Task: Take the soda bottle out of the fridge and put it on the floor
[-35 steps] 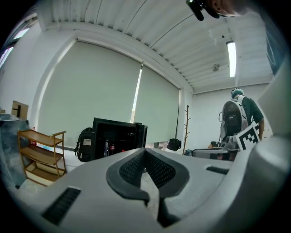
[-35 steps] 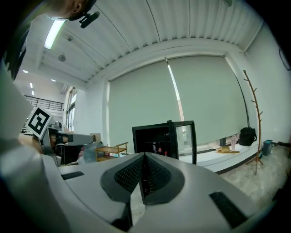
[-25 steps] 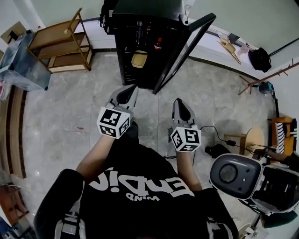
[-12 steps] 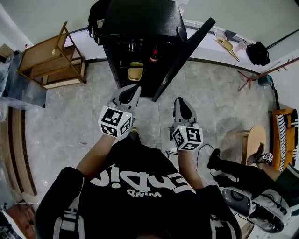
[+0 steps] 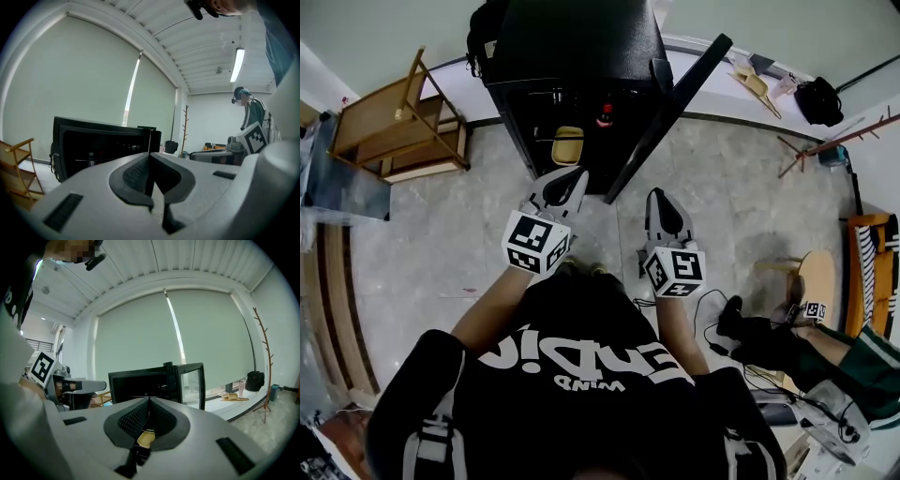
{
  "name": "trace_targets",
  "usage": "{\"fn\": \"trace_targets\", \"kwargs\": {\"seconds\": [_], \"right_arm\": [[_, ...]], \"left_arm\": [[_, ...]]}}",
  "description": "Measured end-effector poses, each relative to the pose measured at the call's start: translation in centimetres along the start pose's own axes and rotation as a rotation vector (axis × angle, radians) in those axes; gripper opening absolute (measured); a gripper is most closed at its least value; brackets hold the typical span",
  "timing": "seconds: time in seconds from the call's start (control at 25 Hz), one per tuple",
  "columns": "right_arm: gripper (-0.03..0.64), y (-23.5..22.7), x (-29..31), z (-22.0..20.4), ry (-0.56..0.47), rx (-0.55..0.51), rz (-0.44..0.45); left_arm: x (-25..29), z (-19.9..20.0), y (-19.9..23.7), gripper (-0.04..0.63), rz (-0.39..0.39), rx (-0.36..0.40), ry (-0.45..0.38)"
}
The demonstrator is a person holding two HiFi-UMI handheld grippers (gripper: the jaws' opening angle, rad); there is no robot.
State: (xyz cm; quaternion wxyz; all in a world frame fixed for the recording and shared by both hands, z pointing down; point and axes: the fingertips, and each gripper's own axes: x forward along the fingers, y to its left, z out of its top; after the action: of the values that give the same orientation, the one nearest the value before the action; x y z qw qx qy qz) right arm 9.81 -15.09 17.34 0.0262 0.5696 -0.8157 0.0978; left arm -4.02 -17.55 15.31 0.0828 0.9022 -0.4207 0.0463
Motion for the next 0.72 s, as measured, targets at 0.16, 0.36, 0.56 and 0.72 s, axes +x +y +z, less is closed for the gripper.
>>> {"fn": "trace_targets", "kwargs": {"seconds": [0.16,0.36,0.56,0.72], "right_arm": [[0.023,-0.7,0.5,0.1,0.006,-0.002,0.026],[0.023,-1.3,1.4,-0.4,0.015,0.007,0.047],[0.023,-1.5,1.8,-0.6,0.023,0.016,0.058],[0.023,-1.1,2.6,-0.9,0.042,0.017,0.084]], "left_arm": [[0.5,0.3,0.0,0.009,0.023,-0.015,-0.008],[0.9,0.4,0.7,0.055,0.044,-0.065,-0.026],[1.3,0.6,0.9,0.228,0.036,-0.083,-0.056],[1.7,0.6,1.5,0.302,0.027,-0.093,-0.059]]}}
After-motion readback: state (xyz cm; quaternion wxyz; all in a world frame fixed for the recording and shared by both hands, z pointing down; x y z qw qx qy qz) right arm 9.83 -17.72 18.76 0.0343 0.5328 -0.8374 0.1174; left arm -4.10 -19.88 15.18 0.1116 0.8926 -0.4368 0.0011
